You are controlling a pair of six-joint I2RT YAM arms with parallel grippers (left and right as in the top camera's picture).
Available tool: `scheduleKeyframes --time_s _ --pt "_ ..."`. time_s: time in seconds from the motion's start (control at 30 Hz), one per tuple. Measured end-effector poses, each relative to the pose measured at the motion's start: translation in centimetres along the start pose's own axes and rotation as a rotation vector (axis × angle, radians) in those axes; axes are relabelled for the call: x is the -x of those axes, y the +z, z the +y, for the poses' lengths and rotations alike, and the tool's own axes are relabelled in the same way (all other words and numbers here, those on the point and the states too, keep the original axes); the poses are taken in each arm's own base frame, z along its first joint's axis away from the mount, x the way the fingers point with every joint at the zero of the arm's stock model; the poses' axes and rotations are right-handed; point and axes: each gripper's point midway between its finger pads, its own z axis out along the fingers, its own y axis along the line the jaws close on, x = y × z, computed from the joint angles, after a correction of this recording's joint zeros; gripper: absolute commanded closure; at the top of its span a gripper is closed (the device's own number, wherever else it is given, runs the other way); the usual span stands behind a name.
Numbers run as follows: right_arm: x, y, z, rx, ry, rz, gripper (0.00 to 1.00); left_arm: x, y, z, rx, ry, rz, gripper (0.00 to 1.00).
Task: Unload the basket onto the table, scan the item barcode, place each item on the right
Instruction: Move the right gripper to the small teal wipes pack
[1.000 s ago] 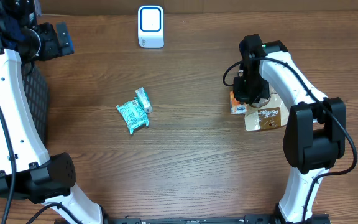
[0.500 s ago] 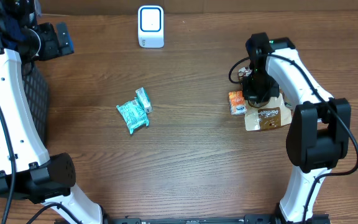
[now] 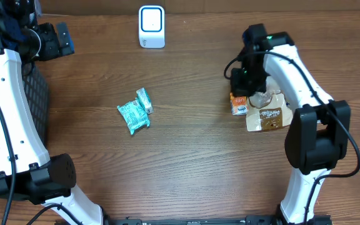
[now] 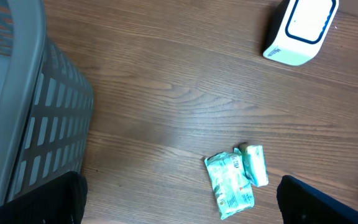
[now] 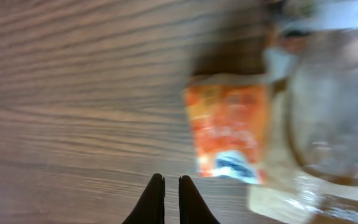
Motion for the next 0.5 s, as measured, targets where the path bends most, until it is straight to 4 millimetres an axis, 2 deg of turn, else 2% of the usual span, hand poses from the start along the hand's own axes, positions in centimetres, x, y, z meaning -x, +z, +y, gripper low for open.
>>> scheduleKeyframes --time_s 0.13,0.27,0.4,0.5 --pt "-1.3 1.7 2.2 0.014 -0.069 0.027 0.96 0.0 0.0 0.0 0.000 0.000 0.000 0.00" --pt "-2.0 2.3 4.6 0.041 -0.129 0.031 0.96 0.0 0.0 0.0 0.000 0.000 0.000 0.00" --pt "-2.7 2.3 7.6 0.088 -0.192 0.032 0.85 0.0 0.0 0.0 0.000 0.000 0.000 0.00" --pt "-1.5 1.2 11.4 0.142 -0.258 -0.055 0.79 0.0 0.0 0.0 0.000 0.000 0.000 0.00"
